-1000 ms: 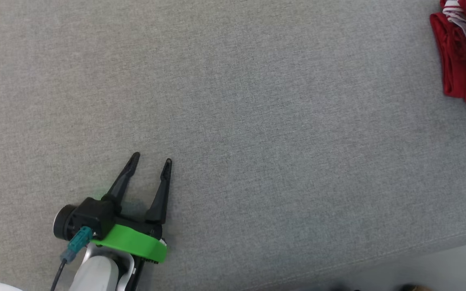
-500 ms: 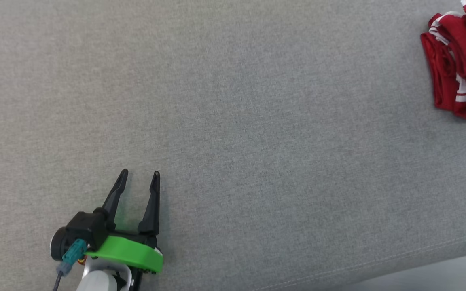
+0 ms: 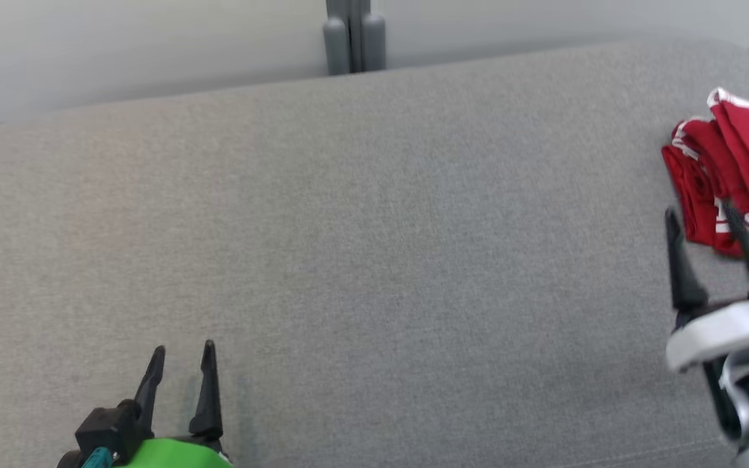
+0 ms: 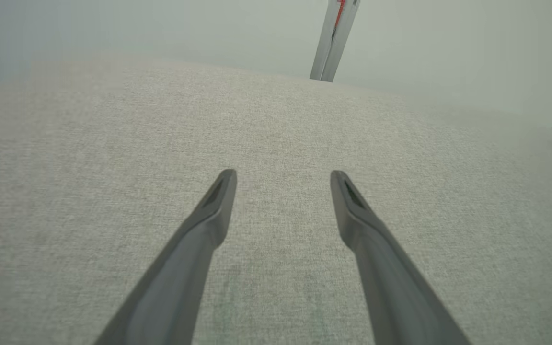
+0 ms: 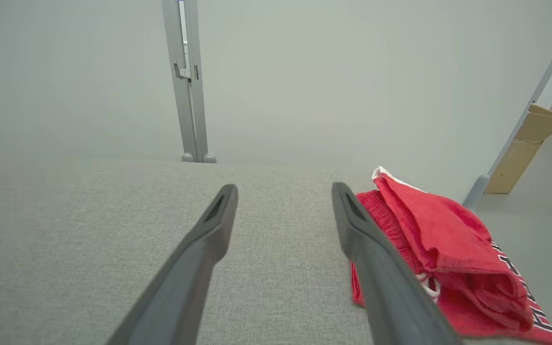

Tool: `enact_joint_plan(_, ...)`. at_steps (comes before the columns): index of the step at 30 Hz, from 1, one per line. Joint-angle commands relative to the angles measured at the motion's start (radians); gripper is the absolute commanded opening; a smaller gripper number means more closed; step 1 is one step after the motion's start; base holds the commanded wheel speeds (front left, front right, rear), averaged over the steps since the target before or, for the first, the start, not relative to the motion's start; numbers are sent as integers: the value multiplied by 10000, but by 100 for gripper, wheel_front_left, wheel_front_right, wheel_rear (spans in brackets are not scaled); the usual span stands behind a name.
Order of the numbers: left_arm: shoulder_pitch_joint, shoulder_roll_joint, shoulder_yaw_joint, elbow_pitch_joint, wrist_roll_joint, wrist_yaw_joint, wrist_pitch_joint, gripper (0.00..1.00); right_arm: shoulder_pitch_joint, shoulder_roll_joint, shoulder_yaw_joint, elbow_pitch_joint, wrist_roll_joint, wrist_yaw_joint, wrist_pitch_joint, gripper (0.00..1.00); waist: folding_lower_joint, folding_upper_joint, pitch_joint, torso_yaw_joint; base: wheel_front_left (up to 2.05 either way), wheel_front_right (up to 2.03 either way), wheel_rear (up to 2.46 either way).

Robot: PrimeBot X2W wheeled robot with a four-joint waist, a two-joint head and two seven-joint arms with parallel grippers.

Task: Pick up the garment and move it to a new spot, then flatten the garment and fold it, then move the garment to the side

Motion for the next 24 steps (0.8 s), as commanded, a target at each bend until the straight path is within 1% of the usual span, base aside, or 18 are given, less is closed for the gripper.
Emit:
enact_joint_plan(1,222,-2,149,18,196,111,6,100,493,121,91,163,-76,-19,-330,100,0,0,-954,533,0,0,0)
enact_joint_plan(5,378,-22,428,209,415,237,6,100,1532,469,296,718,-252,-19,-1052,100,0,0,-1292,748,0,0,0)
enact_joint_plan(10,548,-40,642,223,524,182,6,100,2159,933,322,1213,-559,-19,-1345,100,0,0,-1483,803,0,0,0)
enact_joint_plan(14,602,-45,638,323,459,163,6,100,2319,1312,230,802,-734,-19,-1347,100,0,0,-1550,780,0,0,0)
enact_joint_plan(16,600,-47,623,374,441,152,6,100,2397,1442,340,659,-821,-19,-1350,100,0,0,-1564,775,0,0,0)
enact_joint_plan(24,409,-45,506,567,382,153,6,100,2290,1655,477,541,-975,-19,-1353,100,0,0,-1540,807,0,0,0)
